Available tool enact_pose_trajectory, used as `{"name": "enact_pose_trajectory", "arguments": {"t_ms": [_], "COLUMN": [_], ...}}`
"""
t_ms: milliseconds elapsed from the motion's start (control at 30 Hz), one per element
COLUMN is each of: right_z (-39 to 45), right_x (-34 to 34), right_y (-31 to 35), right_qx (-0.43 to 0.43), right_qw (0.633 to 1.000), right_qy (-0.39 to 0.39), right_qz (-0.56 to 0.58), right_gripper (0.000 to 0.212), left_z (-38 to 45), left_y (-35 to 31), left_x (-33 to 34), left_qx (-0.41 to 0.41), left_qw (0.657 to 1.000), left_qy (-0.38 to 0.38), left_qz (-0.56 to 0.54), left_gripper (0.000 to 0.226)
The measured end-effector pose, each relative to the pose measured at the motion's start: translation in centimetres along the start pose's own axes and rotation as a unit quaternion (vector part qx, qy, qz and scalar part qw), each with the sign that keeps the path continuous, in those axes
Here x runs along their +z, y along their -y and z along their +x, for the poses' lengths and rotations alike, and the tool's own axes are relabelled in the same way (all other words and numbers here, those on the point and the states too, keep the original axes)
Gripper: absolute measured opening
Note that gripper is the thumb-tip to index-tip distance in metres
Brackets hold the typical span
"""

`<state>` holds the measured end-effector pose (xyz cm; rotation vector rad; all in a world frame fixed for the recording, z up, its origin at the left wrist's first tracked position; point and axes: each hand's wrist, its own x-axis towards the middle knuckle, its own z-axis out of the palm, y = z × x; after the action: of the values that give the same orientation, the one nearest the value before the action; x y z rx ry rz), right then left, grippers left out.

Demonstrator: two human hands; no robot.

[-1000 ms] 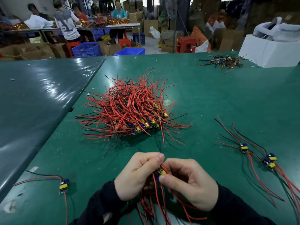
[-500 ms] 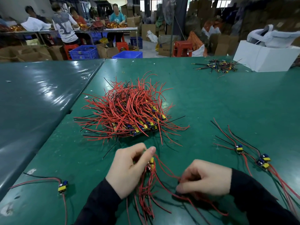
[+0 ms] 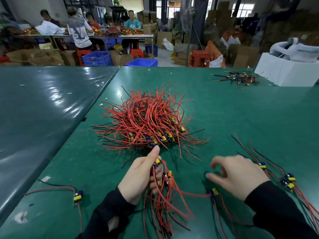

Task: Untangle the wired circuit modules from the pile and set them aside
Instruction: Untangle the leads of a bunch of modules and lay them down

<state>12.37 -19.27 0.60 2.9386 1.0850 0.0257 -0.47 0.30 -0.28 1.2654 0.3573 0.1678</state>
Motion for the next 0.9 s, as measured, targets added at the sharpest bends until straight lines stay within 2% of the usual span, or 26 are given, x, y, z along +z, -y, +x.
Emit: {"name": "enact_pose_trajectory", "arguments": {"t_ms": [33, 67, 133, 167, 233, 367, 567, 733, 900], "right_z": [0.1, 0.1, 0.0, 0.1, 0.3, 0.7, 0.0, 0.2, 0.2], "right_x": [-0.3, -0.6, -1.1, -1.0, -0.3, 1.0, 2.5, 2.9, 2.8], "right_y": [0.0, 0.3, 1.9, 2.8, 4.5, 5.8, 5.7, 5.5, 5.2], "right_qx": [-0.044, -0.108, -0.224, -0.266, -0.308, -0.279, -0.309, -0.264, -0.253], "right_qw": [0.997, 0.979, 0.893, 0.853, 0.815, 0.786, 0.776, 0.772, 0.776], "right_qy": [-0.031, -0.045, -0.021, -0.008, -0.041, -0.165, -0.203, -0.271, -0.297], "right_qz": [0.058, 0.167, 0.391, 0.449, 0.489, 0.526, 0.511, 0.511, 0.496], "right_gripper": [0.035, 0.035, 0.044, 0.047, 0.038, 0.013, 0.01, 0.011, 0.012], "left_z": [-0.2, -0.3, -0.6, -0.8, -1.0, -1.1, -0.7, -0.4, -0.8], "left_y": [-0.1, -0.2, -0.2, -0.2, -0.1, 0.1, 0.9, 0.7, 0.2], "left_x": [0.1, 0.2, 0.3, 0.4, 0.7, 0.9, 1.1, 0.6, 0.5], "left_qx": [-0.009, -0.019, -0.036, -0.041, -0.039, -0.045, -0.04, -0.084, -0.053], "left_qw": [1.0, 1.0, 0.998, 0.996, 0.993, 0.993, 0.992, 0.992, 0.993], "left_qy": [0.011, 0.023, 0.05, 0.068, 0.096, 0.102, 0.087, 0.089, 0.1], "left_qz": [-0.002, 0.006, 0.031, 0.039, 0.054, 0.044, 0.088, 0.04, 0.034], "left_gripper": [0.047, 0.047, 0.049, 0.051, 0.054, 0.052, 0.052, 0.059, 0.037]}}
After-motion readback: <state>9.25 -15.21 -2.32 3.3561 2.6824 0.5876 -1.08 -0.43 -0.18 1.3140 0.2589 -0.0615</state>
